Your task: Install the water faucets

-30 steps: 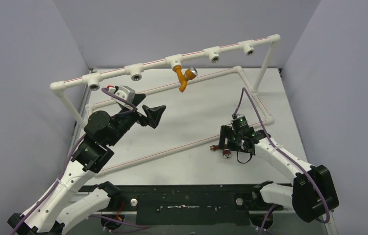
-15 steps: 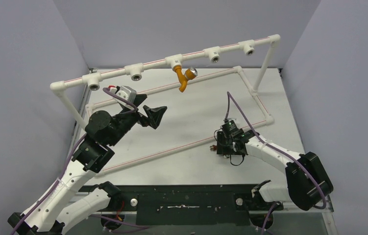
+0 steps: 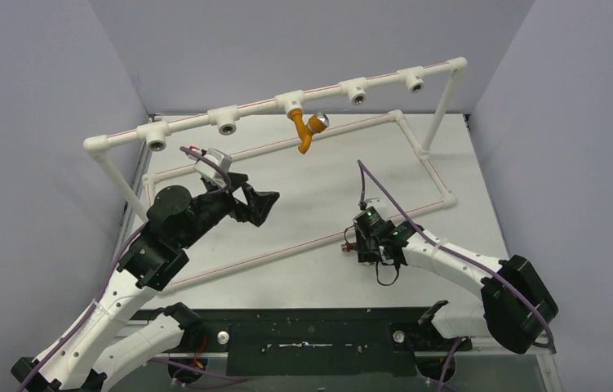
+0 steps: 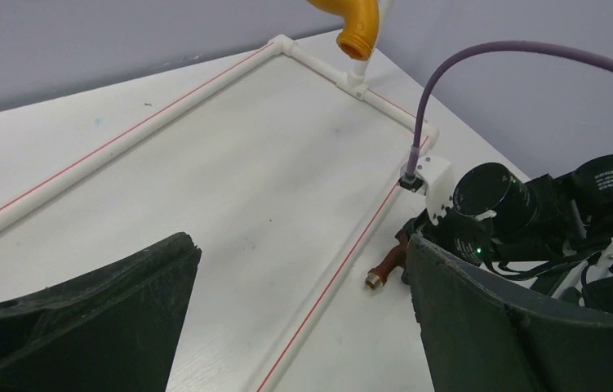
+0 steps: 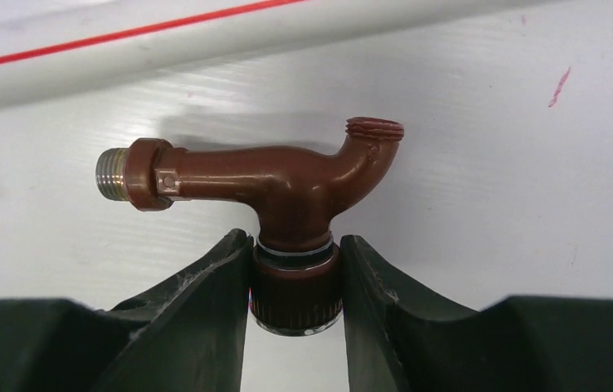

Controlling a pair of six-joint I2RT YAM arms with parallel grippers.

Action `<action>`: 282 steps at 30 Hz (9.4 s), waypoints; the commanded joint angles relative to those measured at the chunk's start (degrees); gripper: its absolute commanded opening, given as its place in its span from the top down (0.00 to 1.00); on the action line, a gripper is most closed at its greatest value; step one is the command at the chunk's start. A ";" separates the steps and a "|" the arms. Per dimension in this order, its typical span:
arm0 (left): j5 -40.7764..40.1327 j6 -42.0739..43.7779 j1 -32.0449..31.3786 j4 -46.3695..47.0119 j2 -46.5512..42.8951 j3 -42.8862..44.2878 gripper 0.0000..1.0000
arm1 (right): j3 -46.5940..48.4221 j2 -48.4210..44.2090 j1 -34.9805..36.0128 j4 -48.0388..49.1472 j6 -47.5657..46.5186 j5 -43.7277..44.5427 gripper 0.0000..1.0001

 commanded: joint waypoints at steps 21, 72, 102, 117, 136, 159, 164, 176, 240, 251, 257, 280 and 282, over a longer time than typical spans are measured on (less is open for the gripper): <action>6.23 -22.14 -0.14 -13.50 -6.29 -9.46 0.03 | 9.06 -15.22 14.58 11.49 -3.68 -12.03 1.00; 11.49 -49.69 -0.16 16.26 -13.00 -31.40 0.81 | 18.70 -1.70 28.14 21.15 7.87 -0.49 1.00; 36.44 -53.90 16.38 19.00 -12.74 -28.62 1.00 | 8.27 -22.35 28.51 26.42 -26.10 -21.64 0.00; 50.49 -74.67 20.66 42.66 -11.00 -32.85 1.00 | 4.82 -30.79 31.17 28.15 -73.45 -18.11 0.00; 57.14 -92.73 20.67 66.13 -6.43 -36.09 1.00 | 3.97 -21.78 47.12 45.86 -117.86 6.50 0.14; 58.22 -93.85 20.06 69.04 -6.36 -36.75 0.52 | 5.75 -17.58 48.91 45.63 -118.35 8.27 1.00; 57.23 -90.02 20.14 66.63 -7.90 -35.39 0.22 | 4.33 -20.30 49.28 45.22 -112.24 9.14 1.00; 54.65 -59.03 20.10 35.78 -11.24 -23.00 0.12 | 10.68 -23.40 49.11 29.24 -77.65 13.40 1.00; 55.00 -27.36 18.64 17.77 -11.81 -12.47 0.83 | 27.48 -3.17 9.98 35.37 -6.85 -68.64 1.00; 53.71 -31.02 18.56 20.91 -12.57 -14.42 1.00 | 21.58 -6.70 10.06 40.83 -6.20 -62.80 0.64; 52.28 -36.07 18.56 26.05 -12.78 -16.69 1.00 | 13.62 -11.98 10.29 53.67 -1.26 -55.59 0.29; 42.11 -52.97 18.39 42.21 -14.97 -25.86 1.00 | 4.02 -8.88 17.56 79.39 14.74 -37.92 0.32; 42.07 -53.20 18.39 42.46 -14.97 -25.87 1.00 | 4.02 -9.12 17.58 78.79 14.22 -37.64 0.33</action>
